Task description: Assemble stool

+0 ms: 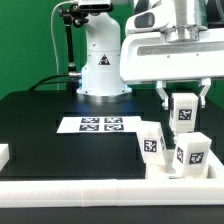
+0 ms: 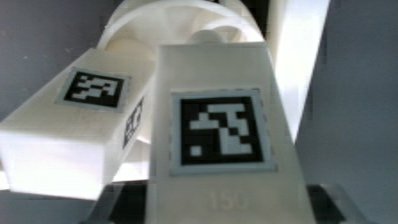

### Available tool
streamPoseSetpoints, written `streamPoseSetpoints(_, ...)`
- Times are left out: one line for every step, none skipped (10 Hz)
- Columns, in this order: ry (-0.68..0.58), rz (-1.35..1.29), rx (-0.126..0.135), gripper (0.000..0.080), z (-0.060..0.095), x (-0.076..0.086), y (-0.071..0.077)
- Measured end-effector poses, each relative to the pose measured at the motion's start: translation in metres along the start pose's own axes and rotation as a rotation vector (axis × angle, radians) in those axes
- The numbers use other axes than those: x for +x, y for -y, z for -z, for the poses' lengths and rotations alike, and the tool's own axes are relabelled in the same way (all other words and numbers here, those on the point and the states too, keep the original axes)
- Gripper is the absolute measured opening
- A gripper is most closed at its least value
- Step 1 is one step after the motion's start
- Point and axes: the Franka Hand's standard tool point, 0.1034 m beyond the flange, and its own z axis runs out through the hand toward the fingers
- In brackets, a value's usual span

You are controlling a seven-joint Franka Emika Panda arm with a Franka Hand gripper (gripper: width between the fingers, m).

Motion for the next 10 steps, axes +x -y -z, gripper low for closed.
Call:
streamPoseSetpoints(0.001, 0.009, 0.000, 0.0338, -0.001, -0.001, 0.002)
streamPoseSetpoints(0.003, 0.038, 0.002, 0.0338, -0.005, -0.003, 0.010)
streamPoseSetpoints(-0.002, 0.052, 0.004, 0.0338, -0.009, 0.000, 0.018)
streamPoseSetpoints(-0.005, 0.055, 0.004, 0.0338, -0.012, 0.004, 0.021)
streamPoseSetpoints(-0.004, 0.056, 0.003, 0.0338, -0.015, 0.005, 0.021)
streamPoseSetpoints(0.000, 0.057, -0.001, 0.0338, -0.018, 0.003, 0.019)
streamPoseSetpoints(0.001, 0.056, -0.002, 0.0338, -0.019, 0.003, 0.018)
streamPoseSetpoints(0.002, 0.055, -0.004, 0.0338, -0.019, 0.003, 0.016)
streamPoseSetpoints(0.004, 0.056, -0.006, 0.0338, -0.020, 0.002, 0.014)
streamPoseSetpoints(0.004, 0.055, -0.006, 0.0338, -0.020, 0.002, 0.014)
